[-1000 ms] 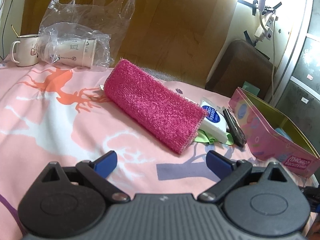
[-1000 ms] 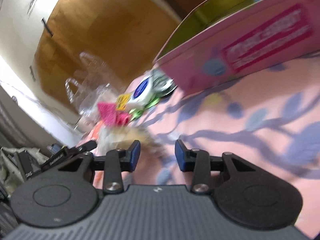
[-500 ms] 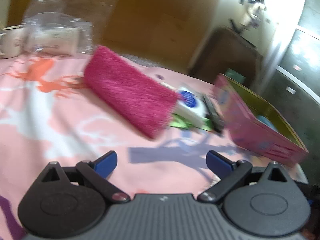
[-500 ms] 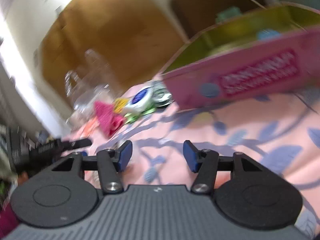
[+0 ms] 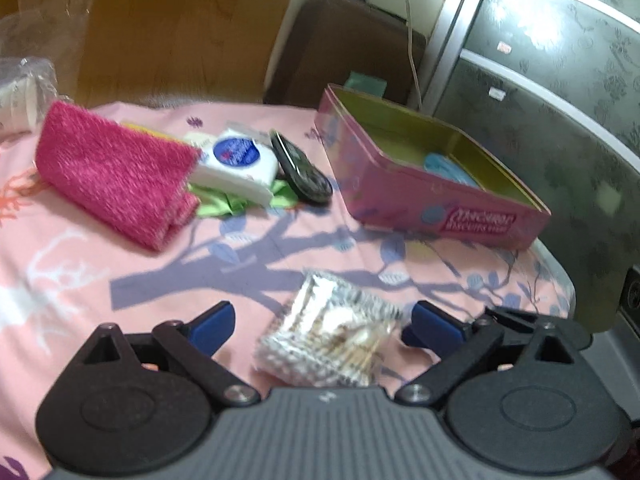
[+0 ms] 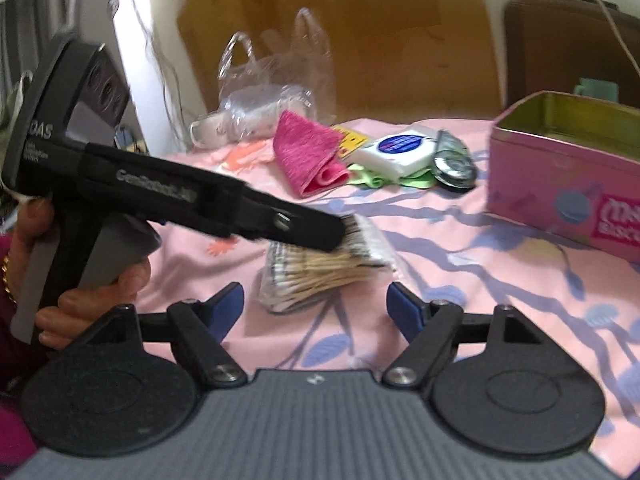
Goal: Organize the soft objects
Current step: 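Carry the cotton swab bag into the pink tin box and release it, then grasp the pink fuzzy towel with the right gripper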
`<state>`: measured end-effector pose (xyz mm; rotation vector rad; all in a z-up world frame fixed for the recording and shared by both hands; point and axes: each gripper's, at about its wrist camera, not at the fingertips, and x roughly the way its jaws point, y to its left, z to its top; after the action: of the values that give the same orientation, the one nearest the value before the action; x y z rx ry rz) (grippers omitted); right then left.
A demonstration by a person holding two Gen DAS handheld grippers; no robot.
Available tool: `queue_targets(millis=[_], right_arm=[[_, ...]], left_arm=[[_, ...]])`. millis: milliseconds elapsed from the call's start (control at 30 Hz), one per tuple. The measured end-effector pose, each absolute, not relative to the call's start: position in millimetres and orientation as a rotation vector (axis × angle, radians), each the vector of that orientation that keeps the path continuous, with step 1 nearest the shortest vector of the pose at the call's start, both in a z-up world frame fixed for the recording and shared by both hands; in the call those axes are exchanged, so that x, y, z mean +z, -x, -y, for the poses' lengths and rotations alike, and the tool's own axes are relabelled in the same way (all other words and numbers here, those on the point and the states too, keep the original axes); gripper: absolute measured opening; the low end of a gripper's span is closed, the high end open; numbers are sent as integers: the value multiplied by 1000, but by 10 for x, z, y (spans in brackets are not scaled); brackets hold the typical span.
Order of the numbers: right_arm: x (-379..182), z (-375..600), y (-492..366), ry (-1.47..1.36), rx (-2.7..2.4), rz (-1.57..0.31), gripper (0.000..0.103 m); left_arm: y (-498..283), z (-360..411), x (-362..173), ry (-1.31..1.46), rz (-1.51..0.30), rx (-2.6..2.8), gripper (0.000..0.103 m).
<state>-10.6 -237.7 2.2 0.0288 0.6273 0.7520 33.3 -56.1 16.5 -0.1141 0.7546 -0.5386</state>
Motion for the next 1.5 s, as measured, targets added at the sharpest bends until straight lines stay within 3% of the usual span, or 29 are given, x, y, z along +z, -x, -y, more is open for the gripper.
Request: queue_targets(millis=[33, 100, 133, 167, 200, 633, 700, 767, 800, 1067, 1300, 1500], right_arm=[[7, 2322, 98, -4, 750, -628, 81], [-32, 2216, 81, 30, 734, -612, 78], [-40, 2184, 73, 41, 725, -603, 67], [-41, 2154, 62, 56, 706, -590, 55], [-37, 2139, 50, 70, 675, -582, 51], [487, 2866, -188, 14, 446, -314, 49], [521, 3017, -341, 5, 396, -300, 49], [494, 3126, -523, 16, 284, -299, 52], [461, 3177, -613, 32, 215, -312, 52], [337, 3577, -500, -126, 107, -334, 52], [285, 3365, -216, -174, 202, -333, 52], [160, 3005, -217, -154, 312, -452, 52]], left_arm=[[-343, 581, 129, 112, -770, -545, 82], [-365, 615, 51, 105, -800, -558, 73], [-341, 627, 47, 90, -777, -554, 61], [-319, 657, 44, 70, -771, -552, 55], [-310, 684, 54, 61, -773, -557, 54], [-552, 1426, 777, -48, -567, -675, 55], [-728, 1660, 853, -49, -559, -695, 64], [-907, 1880, 879, -46, -557, -687, 89], [-989, 1995, 872, -51, -548, -659, 90], [-1103, 2048, 667, -77, -551, -533, 89], [-897, 1594, 578, -65, -581, -433, 89], [-744, 1152, 353, -80, -637, -291, 89]])
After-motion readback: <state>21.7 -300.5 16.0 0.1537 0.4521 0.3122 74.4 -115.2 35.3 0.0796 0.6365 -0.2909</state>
